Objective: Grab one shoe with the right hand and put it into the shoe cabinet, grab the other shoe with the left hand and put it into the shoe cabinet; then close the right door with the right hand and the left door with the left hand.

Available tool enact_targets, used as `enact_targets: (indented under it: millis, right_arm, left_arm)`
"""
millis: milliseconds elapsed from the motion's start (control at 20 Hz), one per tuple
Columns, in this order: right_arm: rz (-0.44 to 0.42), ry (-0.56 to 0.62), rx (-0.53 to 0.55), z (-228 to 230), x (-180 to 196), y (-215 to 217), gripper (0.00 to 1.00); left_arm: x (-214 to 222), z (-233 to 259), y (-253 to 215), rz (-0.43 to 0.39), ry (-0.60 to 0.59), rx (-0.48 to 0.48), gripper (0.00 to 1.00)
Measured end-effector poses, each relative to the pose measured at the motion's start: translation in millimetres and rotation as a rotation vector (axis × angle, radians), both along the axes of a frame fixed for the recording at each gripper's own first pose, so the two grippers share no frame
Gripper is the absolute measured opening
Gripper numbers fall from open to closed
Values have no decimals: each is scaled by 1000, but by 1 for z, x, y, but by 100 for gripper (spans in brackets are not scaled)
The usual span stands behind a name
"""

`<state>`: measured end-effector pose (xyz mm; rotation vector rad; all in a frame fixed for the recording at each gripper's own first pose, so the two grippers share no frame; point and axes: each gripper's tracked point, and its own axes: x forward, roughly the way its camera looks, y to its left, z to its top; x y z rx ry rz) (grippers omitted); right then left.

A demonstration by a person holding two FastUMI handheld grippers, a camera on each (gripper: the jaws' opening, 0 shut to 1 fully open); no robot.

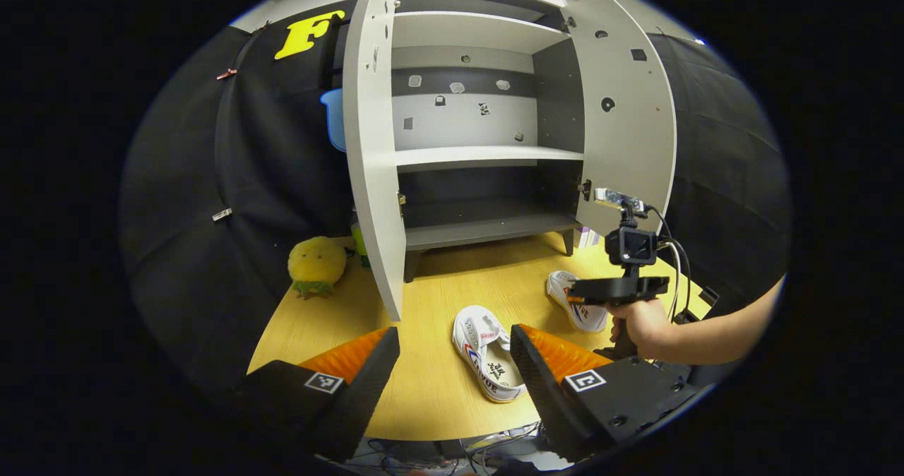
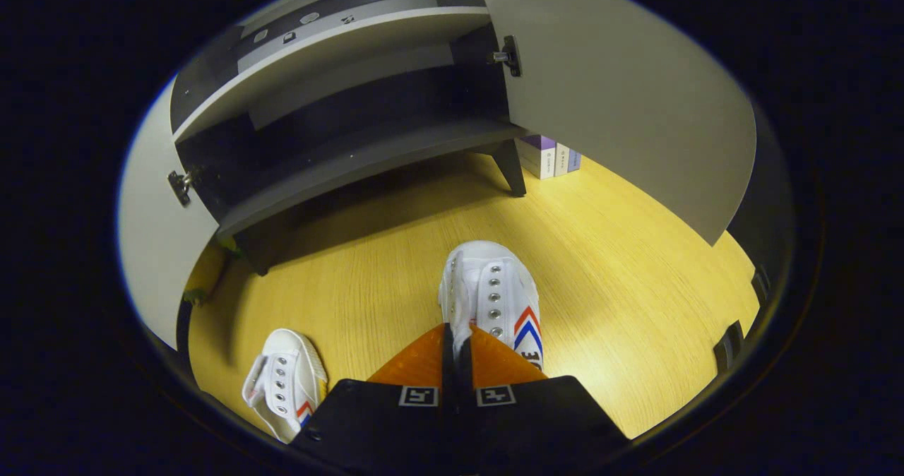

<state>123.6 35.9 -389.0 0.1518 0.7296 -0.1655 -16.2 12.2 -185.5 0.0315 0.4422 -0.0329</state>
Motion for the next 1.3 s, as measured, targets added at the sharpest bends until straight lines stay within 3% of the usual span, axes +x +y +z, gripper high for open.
enact_targets:
  millis: [150, 200, 350, 450, 600, 650, 700, 750, 850, 1000, 1200, 1300]
  right_arm:
    - [-62, 8, -18, -8, -5, -2, 5]
    - [-57, 13, -19, -9, -8, -3, 12]
    - [-11, -19, -65, -3, -14, -4, 17]
    - [14, 26, -66, -14, -11, -2, 27]
    - [-48, 26, -26, -18, 7, -6, 37]
    - [-53, 46, -20, -25, 9, -6, 36]
    - [-45, 56, -32, -26, 9, -6, 45]
    - [-26, 41, -48, -26, 17, -5, 46]
    - [25, 38, -85, -25, 18, -5, 42]
    - [55, 32, -53, -29, 22, 4, 6]
    - [-5, -35, 41, -1, 29, 0, 5]
    - [11, -73, 30, 17, 25, -8, 5]
  left_arm:
    - [-1, 4, 1, -2, -11, 12, 98]
    - [-3, 3, 2, -3, -9, 15, 98]
    - [-6, -3, 4, 4, 3, 12, 98]
    - [-6, -6, 3, 6, 11, -5, 98]
    - [-5, -10, 6, 15, 24, 0, 98]
    - [-6, -11, 7, 16, 26, 2, 98]
    - [-6, -10, 8, 18, 26, 4, 98]
    - [-5, -10, 9, 20, 26, 8, 98]
    - [-3, -11, 9, 20, 26, 16, 98]
    - [-3, -9, 6, 14, 26, 28, 98]
    - [-6, -8, 5, 4, 23, 58, 98]
    - [-8, -11, 3, -3, 29, 63, 96]
